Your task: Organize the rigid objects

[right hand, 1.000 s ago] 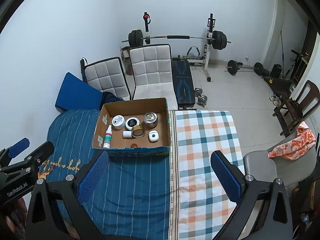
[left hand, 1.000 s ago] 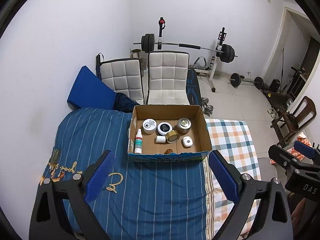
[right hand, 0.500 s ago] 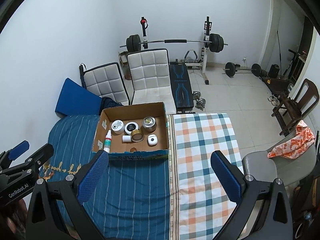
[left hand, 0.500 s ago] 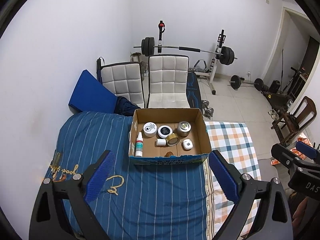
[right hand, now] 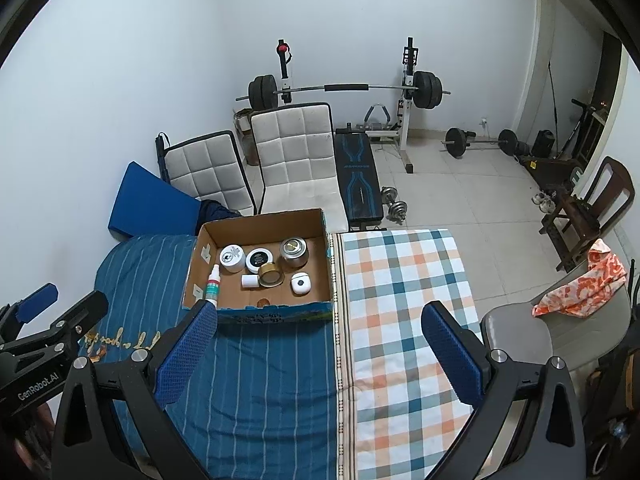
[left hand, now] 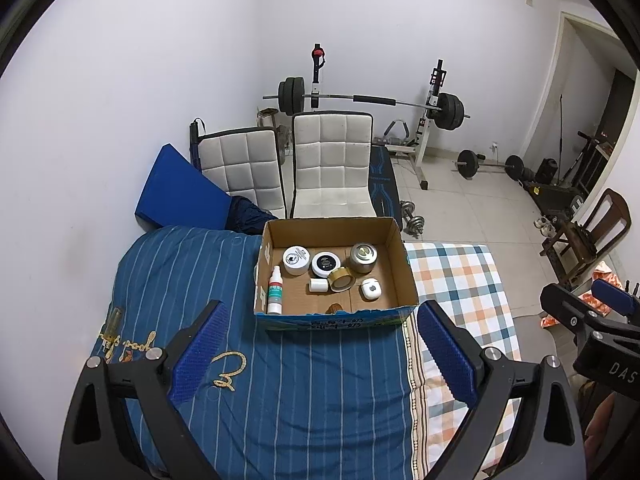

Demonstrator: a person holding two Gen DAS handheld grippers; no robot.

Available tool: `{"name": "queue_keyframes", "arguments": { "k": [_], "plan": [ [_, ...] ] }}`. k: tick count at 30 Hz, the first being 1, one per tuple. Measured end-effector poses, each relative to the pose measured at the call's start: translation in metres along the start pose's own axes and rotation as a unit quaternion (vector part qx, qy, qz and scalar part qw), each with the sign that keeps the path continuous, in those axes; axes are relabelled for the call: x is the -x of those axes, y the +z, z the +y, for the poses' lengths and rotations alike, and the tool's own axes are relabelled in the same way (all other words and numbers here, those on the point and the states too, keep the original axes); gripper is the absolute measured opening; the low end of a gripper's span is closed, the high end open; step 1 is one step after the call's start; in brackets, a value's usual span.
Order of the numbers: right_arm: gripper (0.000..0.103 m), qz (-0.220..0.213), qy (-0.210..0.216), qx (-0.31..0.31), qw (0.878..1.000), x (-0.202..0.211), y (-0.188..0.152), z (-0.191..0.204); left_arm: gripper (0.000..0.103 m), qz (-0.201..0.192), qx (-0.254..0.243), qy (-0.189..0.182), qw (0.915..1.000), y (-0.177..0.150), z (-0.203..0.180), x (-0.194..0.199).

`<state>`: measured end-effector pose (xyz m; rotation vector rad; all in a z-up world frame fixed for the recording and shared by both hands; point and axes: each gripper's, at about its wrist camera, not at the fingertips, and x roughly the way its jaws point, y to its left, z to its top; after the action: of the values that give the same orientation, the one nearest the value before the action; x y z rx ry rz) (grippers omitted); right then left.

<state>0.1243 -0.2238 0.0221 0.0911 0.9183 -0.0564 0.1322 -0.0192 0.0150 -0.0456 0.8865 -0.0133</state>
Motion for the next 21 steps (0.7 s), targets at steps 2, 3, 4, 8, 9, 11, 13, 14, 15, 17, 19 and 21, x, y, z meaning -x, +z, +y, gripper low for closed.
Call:
{"name": "queue_keyframes", "arguments": {
  "k": [2,3,4,8,9,11,13,14,15,17,19,21],
  "plan": [
    [0.103,0.001,-0.002,-0.003,1.000,0.0015,-0.0017,-0.0002,0.097,-0.001,-0.001,0.000,1.0000,-0.0010,0.0007,0.0006],
    [0.103,0.000,-0.003,-0.004,1.000,0.0012,-0.0017,0.0002,0.097,-0.001,-0.002,0.001,1.0000,-0.0012,0.0007,0.0012],
    [0.103,0.000,-0.003,-0.004,1.000,0.0015,-0.0017,-0.0002,0.097,-0.002,-0.001,0.000,1.0000,-0.0006,0.0005,0.0014],
    [0.103,0.000,-0.001,-0.002,1.000,0.0011,-0.0018,-0.0004,0.097,0.000,-0.001,-0.001,1.0000,-0.0019,0.0003,0.0031],
    [0.103,-0.001,-0.001,-0.001,1.000,0.0000,-0.0020,0.0011,0.097,0.000,-0.001,-0.001,1.0000,-0.0018,-0.0005,0.0040],
    [0.103,-0.001,-0.002,-0.003,1.000,0.0013,-0.0020,-0.0007,0.097,-0.001,-0.002,0.000,1.0000,-0.0013,-0.0011,0.0049],
    [0.103,-0.002,-0.003,-0.005,1.000,0.0017,-0.0019,-0.0005,0.097,-0.002,-0.002,0.001,1.0000,-0.0004,-0.0019,0.0062],
    [0.103,-0.002,-0.003,-0.004,1.000,0.0013,-0.0018,-0.0004,0.097,-0.002,-0.002,0.001,1.0000,-0.0011,-0.0018,0.0063],
    [0.103,-0.002,-0.004,-0.004,1.000,0.0015,-0.0019,-0.0008,0.097,-0.002,-0.002,0.001,1.0000,-0.0011,-0.0017,0.0063],
    [0.103,-0.003,-0.008,-0.008,1.000,0.0022,-0.0015,-0.0011,0.097,-0.002,-0.002,0.002,1.0000,-0.0011,-0.0017,0.0063],
    [0.103,-0.003,-0.011,-0.009,1.000,0.0029,-0.0020,-0.0013,0.097,-0.002,-0.002,0.002,1.0000,-0.0014,-0.0020,0.0066],
    [0.103,-0.003,-0.013,-0.011,1.000,0.0017,-0.0017,-0.0001,0.097,-0.002,-0.002,0.002,1.0000,-0.0018,-0.0020,0.0066]
  ]
}}
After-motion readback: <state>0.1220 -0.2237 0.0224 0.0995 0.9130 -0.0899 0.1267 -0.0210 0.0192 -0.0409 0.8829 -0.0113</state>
